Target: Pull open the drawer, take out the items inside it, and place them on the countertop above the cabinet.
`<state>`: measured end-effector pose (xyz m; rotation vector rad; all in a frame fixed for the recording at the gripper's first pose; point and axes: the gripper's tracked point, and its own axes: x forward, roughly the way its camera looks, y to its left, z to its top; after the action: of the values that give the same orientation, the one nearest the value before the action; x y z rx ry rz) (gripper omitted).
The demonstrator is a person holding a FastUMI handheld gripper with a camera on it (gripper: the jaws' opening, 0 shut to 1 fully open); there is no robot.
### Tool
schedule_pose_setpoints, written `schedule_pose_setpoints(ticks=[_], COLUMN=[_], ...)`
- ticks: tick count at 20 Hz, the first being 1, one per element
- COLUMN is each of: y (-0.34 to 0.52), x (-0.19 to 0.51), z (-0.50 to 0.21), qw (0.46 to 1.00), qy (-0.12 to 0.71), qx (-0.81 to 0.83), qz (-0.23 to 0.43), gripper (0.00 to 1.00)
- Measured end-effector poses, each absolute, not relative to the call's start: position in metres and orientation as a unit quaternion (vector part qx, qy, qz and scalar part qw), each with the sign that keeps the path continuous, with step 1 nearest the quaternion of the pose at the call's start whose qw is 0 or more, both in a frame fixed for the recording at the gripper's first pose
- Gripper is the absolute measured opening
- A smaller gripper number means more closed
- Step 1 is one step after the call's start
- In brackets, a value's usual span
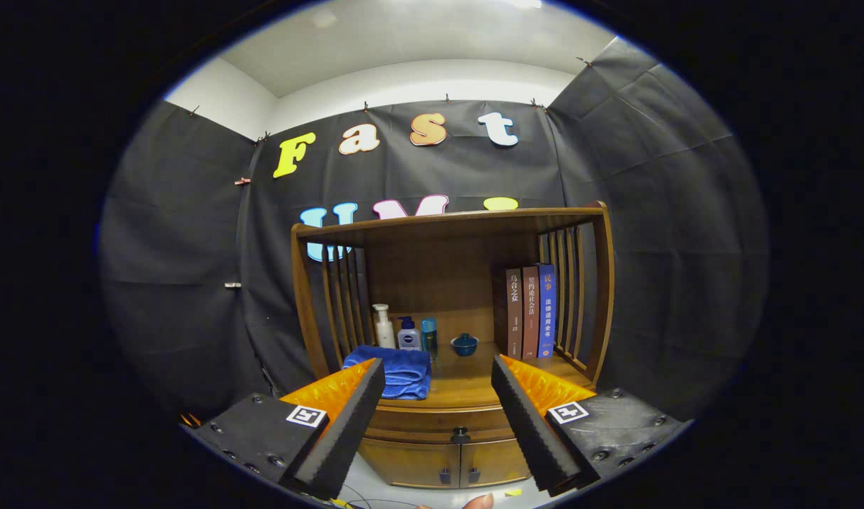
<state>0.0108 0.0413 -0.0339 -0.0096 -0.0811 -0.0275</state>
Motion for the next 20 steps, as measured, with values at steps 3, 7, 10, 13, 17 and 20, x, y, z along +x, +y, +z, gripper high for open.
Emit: schedule_pose_setpoints(ticks=[3, 7, 10, 13, 17, 20], y=[0.040, 0.025, 0.016, 0.007, -0.002, -0.010], x=[0.032, 0.057, 0.078, 0.099, 0.128, 0.145], z=[-0.060, -0.111, -0.159, -0.214, -0.272, -0.304], qw=[0.999, 0.999, 1.000, 0.999, 0.997, 0.995], qy=[-0.041, -0.021, -0.004, 0.025, 0.061, 0.089], qx=[0.004, 0.008, -0.003, 0.001, -0.001, -0.006], qz=[-0.010, -0.022, -0.026, -0.032, -0.039, -0.048], gripper=[0.98, 0.98, 0.98, 0.98, 0.99, 0.97])
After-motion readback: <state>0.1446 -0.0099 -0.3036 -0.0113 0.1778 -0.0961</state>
